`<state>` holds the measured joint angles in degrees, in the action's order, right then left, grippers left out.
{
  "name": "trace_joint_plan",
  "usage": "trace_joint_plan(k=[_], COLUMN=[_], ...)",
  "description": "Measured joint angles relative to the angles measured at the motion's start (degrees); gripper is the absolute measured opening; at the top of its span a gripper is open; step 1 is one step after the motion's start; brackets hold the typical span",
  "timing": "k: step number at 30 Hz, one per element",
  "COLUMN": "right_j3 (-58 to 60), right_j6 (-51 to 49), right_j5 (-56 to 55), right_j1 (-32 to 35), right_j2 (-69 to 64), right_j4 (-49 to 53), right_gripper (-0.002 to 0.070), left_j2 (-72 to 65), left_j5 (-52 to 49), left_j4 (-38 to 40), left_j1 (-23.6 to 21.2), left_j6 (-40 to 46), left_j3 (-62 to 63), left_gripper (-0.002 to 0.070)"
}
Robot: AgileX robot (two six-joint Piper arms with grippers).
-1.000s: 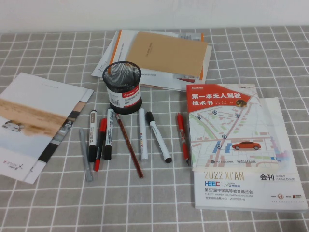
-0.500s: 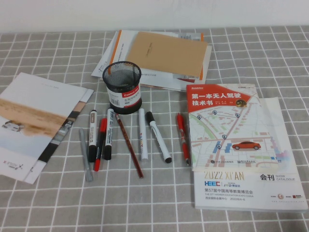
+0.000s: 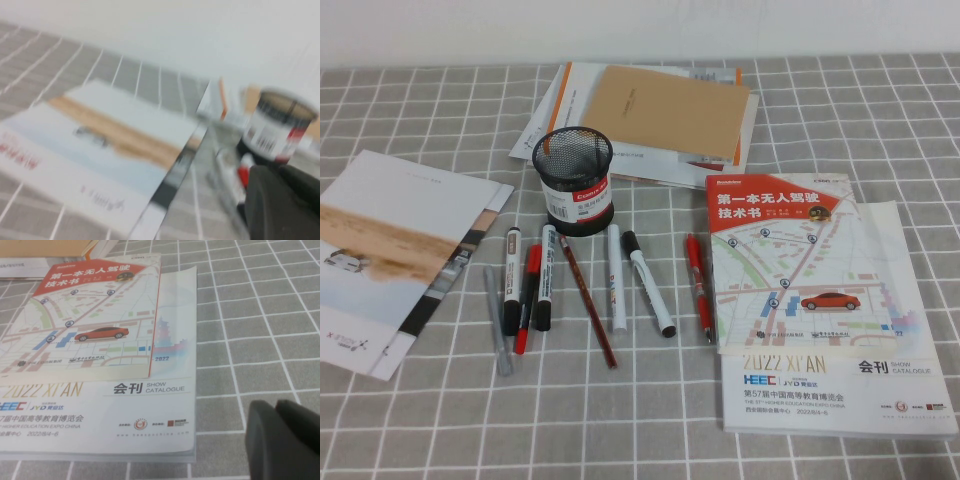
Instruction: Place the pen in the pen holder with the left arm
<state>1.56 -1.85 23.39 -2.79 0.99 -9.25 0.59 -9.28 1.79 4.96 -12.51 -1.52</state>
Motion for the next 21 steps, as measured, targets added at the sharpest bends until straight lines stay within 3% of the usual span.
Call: trace_joint_plan(k=[10, 14, 21], right_j3=[0.00, 0.00, 0.00], right_j6=[0.00, 0.00, 0.00], right_j5=[0.00, 0.00, 0.00], right_j1=[0.00, 0.00, 0.00], right_j2=[0.00, 0.00, 0.00], right_j4=[0.00, 0.00, 0.00], right_gripper=[-0.0012, -0.0013, -0.0012], left_j2=[0.00, -2.26, -19.01], left_j5=[4.69, -0.99, -17.97], left_j4=[0.13, 0.13, 0.23], left_j1=[0.00, 0.00, 0.00], left_j6=[-6.11, -7.15, -5.38], left_j3=[0.00, 4.01, 19.37], left_gripper=[-0.0002, -0.0002, -0.0002])
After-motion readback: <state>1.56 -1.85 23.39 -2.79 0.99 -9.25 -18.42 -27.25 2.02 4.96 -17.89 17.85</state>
